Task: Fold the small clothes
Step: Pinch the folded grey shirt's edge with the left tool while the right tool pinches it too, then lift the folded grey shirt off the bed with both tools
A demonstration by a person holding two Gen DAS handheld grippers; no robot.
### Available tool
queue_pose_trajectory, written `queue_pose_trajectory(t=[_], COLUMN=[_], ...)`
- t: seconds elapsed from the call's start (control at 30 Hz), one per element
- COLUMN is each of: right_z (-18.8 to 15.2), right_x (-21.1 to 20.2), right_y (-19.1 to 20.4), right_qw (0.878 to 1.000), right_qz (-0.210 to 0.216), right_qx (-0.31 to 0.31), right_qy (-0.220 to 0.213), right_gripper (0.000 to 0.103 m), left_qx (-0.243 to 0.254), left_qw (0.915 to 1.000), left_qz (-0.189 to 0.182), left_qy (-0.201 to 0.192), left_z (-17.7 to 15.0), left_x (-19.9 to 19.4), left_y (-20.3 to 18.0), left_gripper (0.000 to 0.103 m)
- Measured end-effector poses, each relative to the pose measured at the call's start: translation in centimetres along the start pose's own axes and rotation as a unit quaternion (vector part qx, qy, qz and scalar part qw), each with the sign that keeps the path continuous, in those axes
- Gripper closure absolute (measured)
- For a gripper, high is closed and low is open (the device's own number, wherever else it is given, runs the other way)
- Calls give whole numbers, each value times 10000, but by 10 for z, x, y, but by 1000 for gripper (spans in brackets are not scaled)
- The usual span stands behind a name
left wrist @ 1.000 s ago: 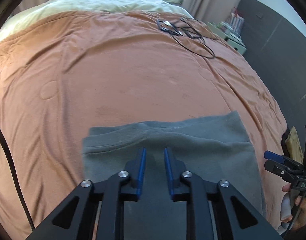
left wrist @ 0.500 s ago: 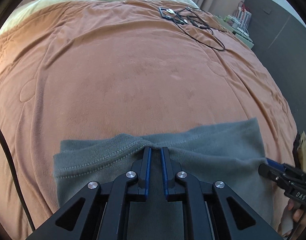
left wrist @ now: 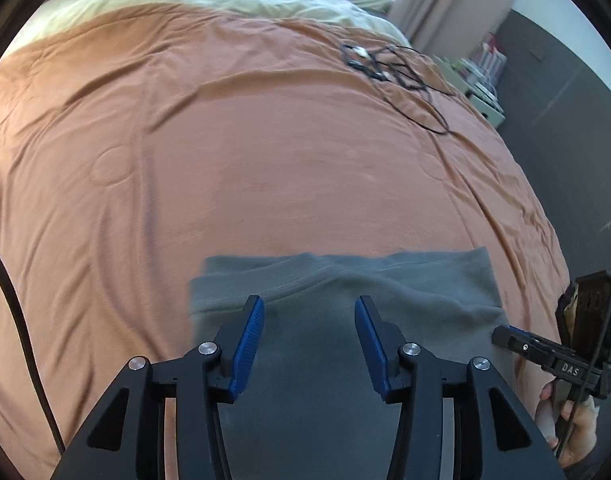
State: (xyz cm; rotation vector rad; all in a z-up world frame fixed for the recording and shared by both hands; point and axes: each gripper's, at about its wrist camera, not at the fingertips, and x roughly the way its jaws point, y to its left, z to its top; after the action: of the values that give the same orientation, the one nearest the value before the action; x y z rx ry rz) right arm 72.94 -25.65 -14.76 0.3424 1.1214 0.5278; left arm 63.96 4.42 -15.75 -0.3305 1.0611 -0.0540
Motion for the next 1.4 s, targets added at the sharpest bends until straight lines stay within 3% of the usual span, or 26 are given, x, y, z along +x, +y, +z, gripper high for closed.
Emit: queue_pose_trajectory(t=[0.17, 0.5, 0.57, 0.83, 0.93, 0.97, 1.1, 1.4], right_z=[2, 5, 9, 22, 22, 20, 11, 5], right_x=[2, 7, 11, 35, 44, 43, 32, 1], right_y=[-4, -11, -16, -24, -17, -16, -5, 33], right_qw=[9999, 9975, 9969, 9949, 9957, 9963, 9992, 9984], right_qz=[-23, 496, 592, 847, 815, 754, 397, 290], right_qx=[109, 284, 361, 507, 430, 383, 56, -413], right_qy=[117, 415, 367, 195, 134, 119, 63, -238], right_gripper=[60, 59, 59, 60, 60, 60, 87, 92], left_qx=[-269, -701, -760, -858, -961, -1001, -759, -593], left_qw=[9996, 9955, 9936, 9926, 9919, 9920, 9959, 9960], left_qz=[63, -458, -663, -773, -754, -701, -456, -648], left_qy=[33, 448, 509, 381, 355, 325, 163, -189], left_z=[-13, -39, -41, -21, -16, -15, -18, -10], left_x=[-12, 0, 8, 29, 37, 38, 27, -19], left_y=[31, 59, 62, 63, 64, 64, 52, 43], left_gripper=[54, 54, 57, 62, 74, 78, 93, 98])
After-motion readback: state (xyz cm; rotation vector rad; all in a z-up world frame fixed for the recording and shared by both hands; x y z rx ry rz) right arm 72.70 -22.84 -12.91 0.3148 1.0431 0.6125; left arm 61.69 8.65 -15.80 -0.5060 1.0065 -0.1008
